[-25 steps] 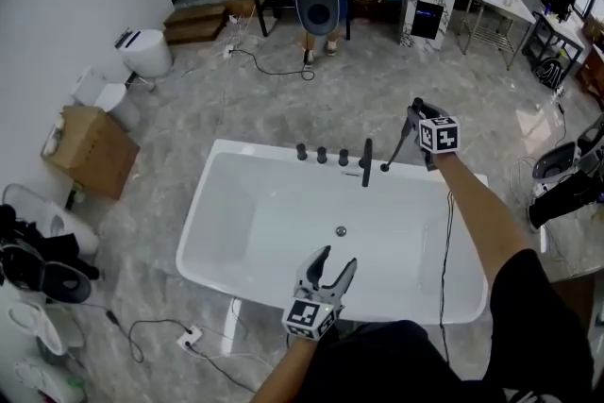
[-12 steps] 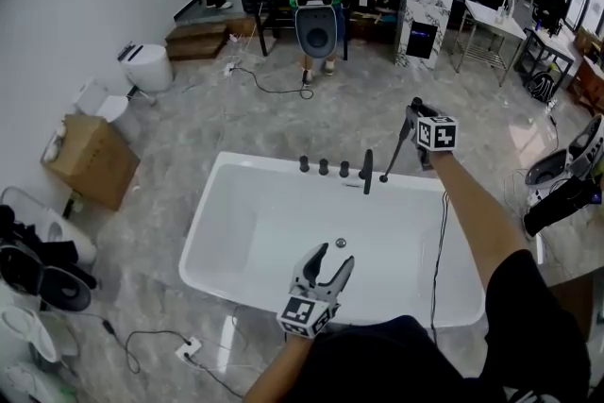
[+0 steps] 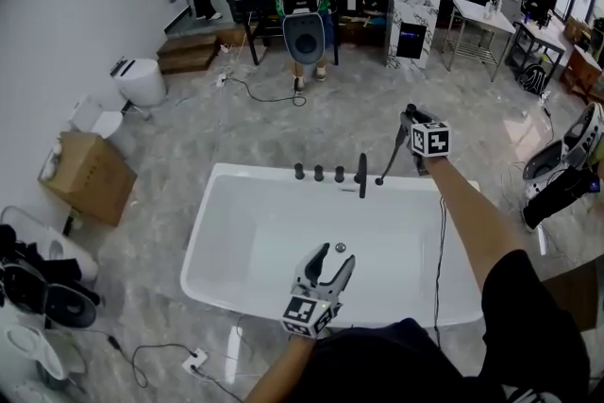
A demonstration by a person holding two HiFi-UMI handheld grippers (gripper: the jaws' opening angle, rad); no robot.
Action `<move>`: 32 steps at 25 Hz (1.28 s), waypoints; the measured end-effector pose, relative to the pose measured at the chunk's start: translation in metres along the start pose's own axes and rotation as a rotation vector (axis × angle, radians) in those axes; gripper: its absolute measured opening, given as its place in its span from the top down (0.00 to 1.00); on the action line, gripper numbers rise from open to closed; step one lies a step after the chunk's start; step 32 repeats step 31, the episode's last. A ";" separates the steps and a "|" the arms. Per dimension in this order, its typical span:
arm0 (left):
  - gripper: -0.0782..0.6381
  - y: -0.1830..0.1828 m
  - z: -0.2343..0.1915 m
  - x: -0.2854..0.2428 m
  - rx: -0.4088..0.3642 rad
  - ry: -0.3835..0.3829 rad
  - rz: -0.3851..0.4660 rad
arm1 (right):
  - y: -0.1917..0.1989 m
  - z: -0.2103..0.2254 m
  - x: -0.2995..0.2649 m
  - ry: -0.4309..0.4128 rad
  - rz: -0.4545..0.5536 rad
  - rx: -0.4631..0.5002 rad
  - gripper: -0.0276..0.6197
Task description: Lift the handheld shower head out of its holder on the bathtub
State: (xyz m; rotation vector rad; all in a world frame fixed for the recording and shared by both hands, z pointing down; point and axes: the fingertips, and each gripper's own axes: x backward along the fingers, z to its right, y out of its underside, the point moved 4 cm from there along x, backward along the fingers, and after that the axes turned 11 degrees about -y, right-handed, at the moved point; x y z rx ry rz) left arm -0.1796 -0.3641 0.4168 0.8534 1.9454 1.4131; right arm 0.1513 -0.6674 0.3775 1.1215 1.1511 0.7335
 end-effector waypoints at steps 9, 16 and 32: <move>0.57 -0.001 0.007 -0.019 0.016 0.007 -0.006 | 0.003 0.008 -0.008 -0.024 -0.006 0.011 0.77; 0.57 -0.004 0.005 -0.027 0.025 0.001 0.001 | -0.001 0.016 -0.015 -0.031 -0.008 0.018 0.77; 0.57 0.003 0.014 -0.020 0.016 -0.053 0.005 | 0.006 0.023 -0.011 -0.045 -0.016 0.028 0.77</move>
